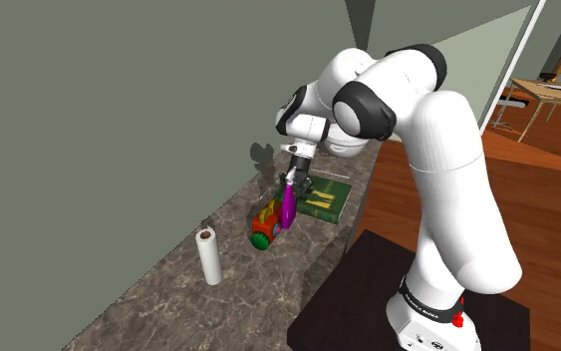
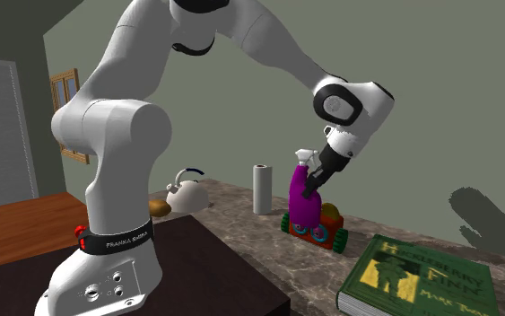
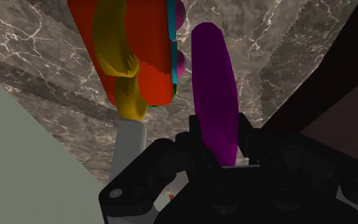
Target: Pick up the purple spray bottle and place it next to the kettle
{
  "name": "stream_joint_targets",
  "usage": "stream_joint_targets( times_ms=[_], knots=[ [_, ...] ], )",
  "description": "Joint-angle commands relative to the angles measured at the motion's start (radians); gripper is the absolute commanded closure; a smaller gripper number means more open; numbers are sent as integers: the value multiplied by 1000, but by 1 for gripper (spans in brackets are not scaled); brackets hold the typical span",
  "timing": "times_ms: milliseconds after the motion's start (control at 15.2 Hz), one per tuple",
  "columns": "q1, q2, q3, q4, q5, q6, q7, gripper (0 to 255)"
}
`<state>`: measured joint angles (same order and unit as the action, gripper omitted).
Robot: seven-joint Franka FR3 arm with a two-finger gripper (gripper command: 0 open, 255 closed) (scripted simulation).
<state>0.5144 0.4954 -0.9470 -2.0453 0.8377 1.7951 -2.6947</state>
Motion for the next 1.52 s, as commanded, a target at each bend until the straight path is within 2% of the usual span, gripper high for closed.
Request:
stream_joint_targets(
  times_ms=[0,1452],
  knots=[
    [9,-20,-14,4,-19,-13,15,255],
    [116,-238,-135,84,-206,-149,205,255]
  ],
)
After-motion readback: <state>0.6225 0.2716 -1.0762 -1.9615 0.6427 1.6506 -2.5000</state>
